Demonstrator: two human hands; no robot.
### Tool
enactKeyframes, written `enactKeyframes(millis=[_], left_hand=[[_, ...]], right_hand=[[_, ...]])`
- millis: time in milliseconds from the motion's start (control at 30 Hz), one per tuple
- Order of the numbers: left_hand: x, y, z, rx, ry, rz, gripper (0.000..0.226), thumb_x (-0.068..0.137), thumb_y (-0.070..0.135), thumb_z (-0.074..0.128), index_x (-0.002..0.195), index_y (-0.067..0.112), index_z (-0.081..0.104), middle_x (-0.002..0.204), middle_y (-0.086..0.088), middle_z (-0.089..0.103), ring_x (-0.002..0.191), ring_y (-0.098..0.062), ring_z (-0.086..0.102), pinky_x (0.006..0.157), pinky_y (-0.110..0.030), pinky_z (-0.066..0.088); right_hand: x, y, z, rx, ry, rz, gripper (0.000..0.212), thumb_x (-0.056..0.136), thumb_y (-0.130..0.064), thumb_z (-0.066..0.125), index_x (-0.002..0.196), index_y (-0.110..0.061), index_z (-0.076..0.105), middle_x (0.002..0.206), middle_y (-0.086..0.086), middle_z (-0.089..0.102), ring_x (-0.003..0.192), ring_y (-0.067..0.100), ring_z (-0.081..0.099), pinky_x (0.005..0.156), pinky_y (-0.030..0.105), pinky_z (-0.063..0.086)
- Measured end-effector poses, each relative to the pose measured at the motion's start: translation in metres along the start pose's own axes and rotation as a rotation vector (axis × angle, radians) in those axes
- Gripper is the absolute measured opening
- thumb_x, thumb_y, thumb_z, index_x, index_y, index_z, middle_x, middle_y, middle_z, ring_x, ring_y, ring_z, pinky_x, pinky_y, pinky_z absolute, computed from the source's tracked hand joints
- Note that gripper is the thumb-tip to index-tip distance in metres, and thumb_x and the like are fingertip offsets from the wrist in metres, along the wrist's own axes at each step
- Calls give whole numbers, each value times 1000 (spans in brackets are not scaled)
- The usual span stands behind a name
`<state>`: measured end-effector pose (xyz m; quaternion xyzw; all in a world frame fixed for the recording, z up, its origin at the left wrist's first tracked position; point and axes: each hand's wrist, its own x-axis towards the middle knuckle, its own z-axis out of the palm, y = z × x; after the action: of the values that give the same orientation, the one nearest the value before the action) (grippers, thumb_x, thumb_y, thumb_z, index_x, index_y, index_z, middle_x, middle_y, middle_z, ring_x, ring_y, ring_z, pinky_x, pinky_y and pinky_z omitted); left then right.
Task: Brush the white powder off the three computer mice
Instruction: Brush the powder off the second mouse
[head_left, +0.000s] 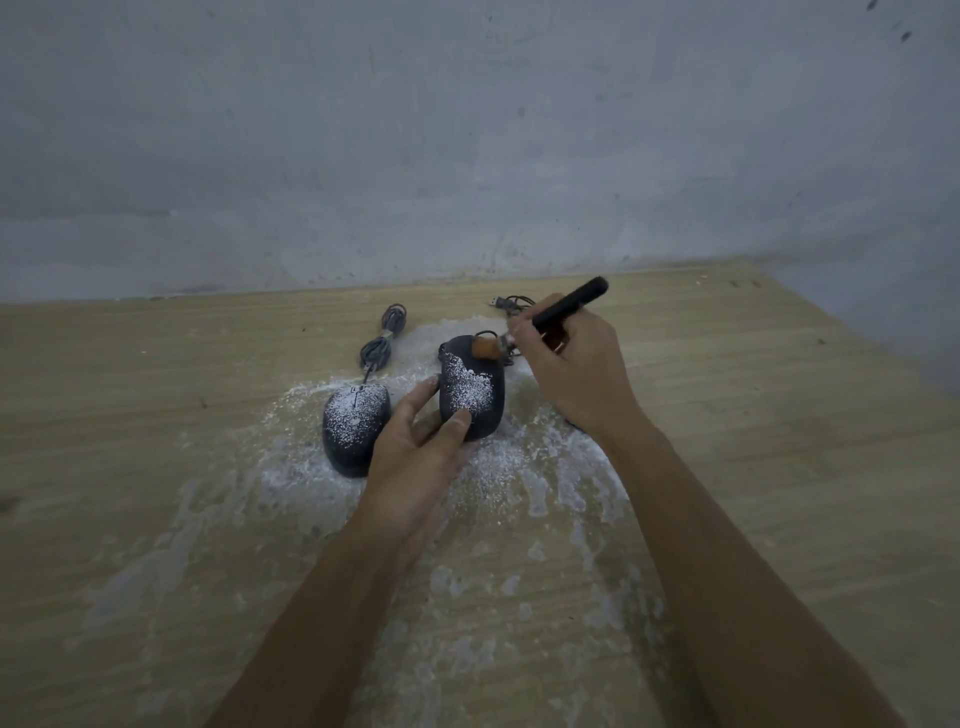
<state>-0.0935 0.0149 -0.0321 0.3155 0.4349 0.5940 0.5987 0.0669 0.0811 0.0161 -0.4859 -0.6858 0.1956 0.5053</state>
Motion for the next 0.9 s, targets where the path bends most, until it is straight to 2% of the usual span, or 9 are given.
enactKeyframes(millis=[100,200,300,433,500,567,700,800,900], left_hand=[[0,2,0,-14,0,-5,41,96,0,59,126,28,57,116,-5,75,107,-19,73,83,-27,60],[-1,3,1,-17,0,-10,44,97,0,58,133,25,55,117,-6,75,109,-20,72,85,-29,58],[-1,3,1,-32,1,-12,44,97,-1,58,134,24,54,116,-7,74,109,-20,72,87,-30,58],[-2,4,2,-48,6,-21,44,96,-1,58,133,23,55,117,-7,74,110,-21,71,91,-33,58],[-2,4,2,-53,6,-26,43,97,-1,58,133,22,54,119,-9,73,111,-22,71,91,-33,57],[-2,4,2,-52,6,-30,42,97,-1,57,131,23,56,119,-9,73,111,-22,71,90,-33,57],[-1,4,3,-50,10,-28,41,97,-3,57,128,23,58,116,-8,74,111,-23,71,96,-37,55],[-2,4,4,-48,18,-24,42,97,-4,56,130,22,57,116,-9,74,112,-24,70,97,-39,55],[-3,4,5,-49,23,-26,44,97,-4,56,133,21,55,119,-9,73,113,-24,70,93,-36,57]], right_hand=[[2,0,-1,58,110,24,18,100,-32,62,82,-33,61,59,-20,60,49,0,50,47,11,35],[2,2,-3,33,72,44,17,100,-35,62,83,-35,61,62,-12,56,49,1,48,47,13,35],[-2,5,-2,48,81,80,26,100,-27,61,76,-19,60,55,-10,48,43,2,44,42,12,32],[1,5,-4,61,107,61,18,99,-35,64,82,-39,63,59,-13,55,48,-1,50,46,11,34],[0,8,-2,2,34,52,16,99,-31,65,83,-29,67,56,-15,53,46,-2,50,44,11,34],[2,10,0,-46,83,52,23,99,-27,63,78,-20,66,52,-14,51,47,-2,50,45,11,35],[12,4,3,24,152,61,19,98,-38,64,79,-41,63,64,-21,60,62,-9,58,55,8,41],[16,5,11,-45,58,35,15,98,-35,66,92,-24,74,68,-22,58,64,-16,56,58,5,38],[17,8,14,-45,133,61,17,98,-34,65,94,-20,74,73,-22,60,66,-16,56,60,7,38]])
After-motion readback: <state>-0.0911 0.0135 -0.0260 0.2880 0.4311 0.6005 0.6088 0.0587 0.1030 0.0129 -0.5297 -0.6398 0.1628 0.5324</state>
